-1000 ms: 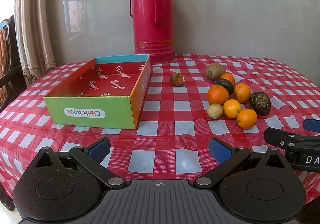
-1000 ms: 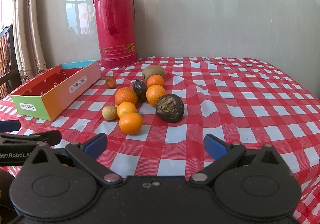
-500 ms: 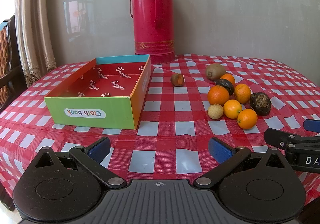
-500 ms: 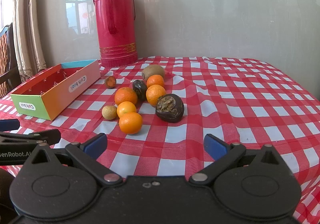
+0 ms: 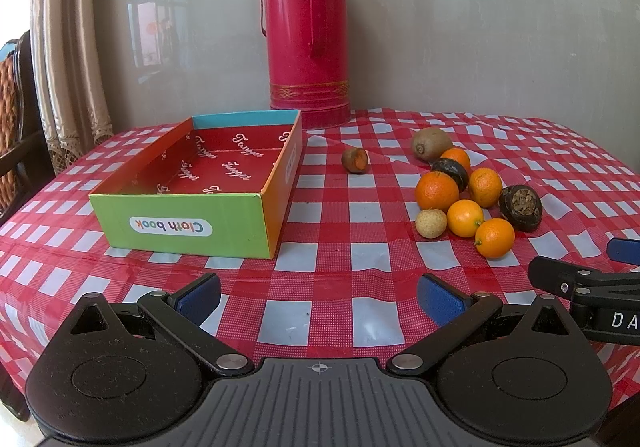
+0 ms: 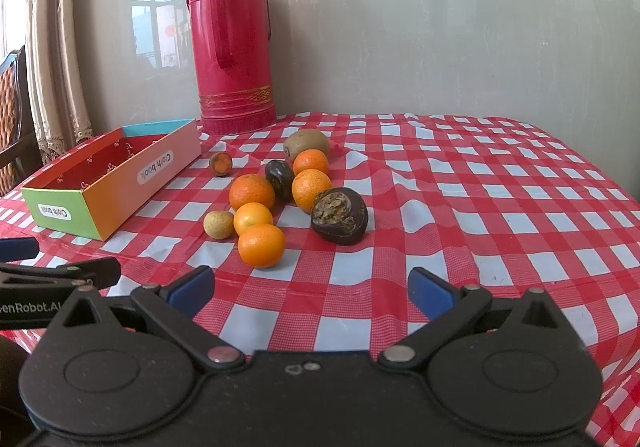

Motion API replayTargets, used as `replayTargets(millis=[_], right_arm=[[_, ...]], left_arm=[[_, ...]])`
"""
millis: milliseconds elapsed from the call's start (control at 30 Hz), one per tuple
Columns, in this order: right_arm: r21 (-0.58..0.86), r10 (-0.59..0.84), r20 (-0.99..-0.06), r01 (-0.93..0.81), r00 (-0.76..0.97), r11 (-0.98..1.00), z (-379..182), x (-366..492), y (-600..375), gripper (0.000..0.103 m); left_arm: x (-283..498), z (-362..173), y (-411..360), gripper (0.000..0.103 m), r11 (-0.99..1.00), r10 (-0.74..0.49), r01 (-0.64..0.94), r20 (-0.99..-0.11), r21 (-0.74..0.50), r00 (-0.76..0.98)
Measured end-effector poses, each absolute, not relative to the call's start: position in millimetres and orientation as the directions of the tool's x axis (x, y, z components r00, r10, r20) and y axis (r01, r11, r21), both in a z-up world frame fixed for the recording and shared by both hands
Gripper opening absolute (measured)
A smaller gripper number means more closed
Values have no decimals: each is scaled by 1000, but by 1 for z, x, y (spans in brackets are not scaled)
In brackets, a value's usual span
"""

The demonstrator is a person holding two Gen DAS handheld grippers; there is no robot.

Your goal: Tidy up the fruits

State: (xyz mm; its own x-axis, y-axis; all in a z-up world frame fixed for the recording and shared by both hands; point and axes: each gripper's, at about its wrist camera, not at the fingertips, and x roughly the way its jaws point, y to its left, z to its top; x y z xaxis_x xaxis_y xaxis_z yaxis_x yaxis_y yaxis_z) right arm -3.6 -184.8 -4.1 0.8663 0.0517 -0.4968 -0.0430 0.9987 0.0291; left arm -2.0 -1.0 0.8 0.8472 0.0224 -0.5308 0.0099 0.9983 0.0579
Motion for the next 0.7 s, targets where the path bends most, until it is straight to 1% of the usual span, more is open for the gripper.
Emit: replayTargets(millis=[700], right_arm=[[34,50,-494,-38,868,999,-3,-4,-187,97]], left_arm=[[-3,2,1,103,998,25,6,-524,57,851]])
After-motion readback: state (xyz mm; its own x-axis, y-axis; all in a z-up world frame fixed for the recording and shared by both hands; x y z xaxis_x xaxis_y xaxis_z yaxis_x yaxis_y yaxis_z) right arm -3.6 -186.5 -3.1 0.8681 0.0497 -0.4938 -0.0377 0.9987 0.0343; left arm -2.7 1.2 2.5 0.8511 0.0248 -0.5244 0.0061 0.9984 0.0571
